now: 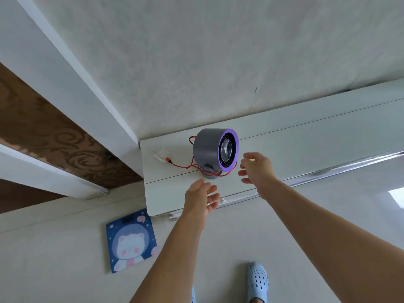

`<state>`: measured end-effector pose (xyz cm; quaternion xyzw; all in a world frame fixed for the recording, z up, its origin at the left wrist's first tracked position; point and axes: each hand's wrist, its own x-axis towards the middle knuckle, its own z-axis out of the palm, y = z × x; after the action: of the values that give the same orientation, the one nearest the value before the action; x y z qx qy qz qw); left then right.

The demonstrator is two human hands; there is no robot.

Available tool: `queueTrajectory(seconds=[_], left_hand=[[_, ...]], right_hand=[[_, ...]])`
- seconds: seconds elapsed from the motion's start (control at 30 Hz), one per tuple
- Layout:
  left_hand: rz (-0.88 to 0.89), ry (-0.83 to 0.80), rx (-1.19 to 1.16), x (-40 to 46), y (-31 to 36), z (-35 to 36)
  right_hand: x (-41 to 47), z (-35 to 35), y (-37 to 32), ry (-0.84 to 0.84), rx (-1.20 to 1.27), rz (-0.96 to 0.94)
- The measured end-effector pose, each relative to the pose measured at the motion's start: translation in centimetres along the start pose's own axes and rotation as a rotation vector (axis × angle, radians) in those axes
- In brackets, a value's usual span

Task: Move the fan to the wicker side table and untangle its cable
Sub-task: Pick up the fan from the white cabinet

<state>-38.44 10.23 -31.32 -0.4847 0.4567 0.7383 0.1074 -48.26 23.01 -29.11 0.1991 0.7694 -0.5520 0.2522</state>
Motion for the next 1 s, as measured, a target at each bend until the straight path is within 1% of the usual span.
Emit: queueTrajectory(seconds=[0.2,0.33,0.5,0.67,0.87,1.0], left_hand=[[-0.025,0.109,-0.057,5.8,-2.6,3.5],[-0.035,0.155,-0.100,8.6,-3.6,4.9],[0.077,0.243,-0.137,11.6,-4.7,5.7],[0.102,0.246,-0.171,13.6,-4.9,6.0],[0.212,0.254,-0.188,15.2,-5.4,6.2],[0.297,0.281,-0.106,16.0,-6.1,6.1]], right_hand=[[6.1,0.3,2.5,-0.061,-0.057,-0.008],[9.3,0.2,3.8,-0.081,-0.090,-0.020],[12.2,0.2,4.8,-0.123,-0.116,-0.058],[13.4,0.7,5.4,-0.155,-0.084,-0.042],[14.9,1.4,5.6,-0.168,-0.035,-0.022],[15.9,1.4,5.5,-0.194,-0.060,-0.038]])
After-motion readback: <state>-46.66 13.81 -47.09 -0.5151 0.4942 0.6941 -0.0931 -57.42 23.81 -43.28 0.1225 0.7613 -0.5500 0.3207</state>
